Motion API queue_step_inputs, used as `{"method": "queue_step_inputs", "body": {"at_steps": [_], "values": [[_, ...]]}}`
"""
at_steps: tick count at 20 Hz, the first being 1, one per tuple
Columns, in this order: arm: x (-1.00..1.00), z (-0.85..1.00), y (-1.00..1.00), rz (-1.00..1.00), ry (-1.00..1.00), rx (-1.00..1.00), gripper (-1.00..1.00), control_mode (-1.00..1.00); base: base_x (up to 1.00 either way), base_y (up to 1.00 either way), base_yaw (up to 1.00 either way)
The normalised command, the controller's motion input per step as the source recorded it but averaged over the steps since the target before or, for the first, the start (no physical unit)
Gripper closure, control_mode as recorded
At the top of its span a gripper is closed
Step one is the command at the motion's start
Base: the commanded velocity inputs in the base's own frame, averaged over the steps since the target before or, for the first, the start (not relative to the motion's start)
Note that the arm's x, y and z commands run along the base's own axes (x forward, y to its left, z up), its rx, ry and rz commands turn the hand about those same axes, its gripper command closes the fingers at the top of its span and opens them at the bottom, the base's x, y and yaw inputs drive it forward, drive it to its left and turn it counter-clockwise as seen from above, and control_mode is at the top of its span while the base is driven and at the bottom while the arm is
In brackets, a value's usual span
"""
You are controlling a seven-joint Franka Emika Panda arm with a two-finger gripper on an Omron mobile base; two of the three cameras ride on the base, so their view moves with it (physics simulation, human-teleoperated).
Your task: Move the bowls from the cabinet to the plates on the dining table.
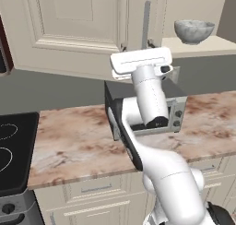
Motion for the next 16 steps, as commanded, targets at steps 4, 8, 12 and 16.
{"method": "queue_step_inputs", "body": {"at_steps": [4, 8, 12, 16], "values": [[-1.0, 0.41, 0.0, -0.08, -0.11, 0.0, -1.0, -1.0, 0.0, 0.0, 0.0], [-0.91, 0.49, -0.03, -0.13, -0.11, 0.0, -1.0, -1.0, 0.0, 0.0, 0.0], [-0.81, 0.43, -0.12, -0.15, -0.07, 0.0, -1.0, -1.0, 0.0, 0.0, 0.0], [-0.61, 0.17, -0.26, -0.16, 0.0, 0.06, -1.0, -1.0, 0.0, 0.0, 0.0]]}}
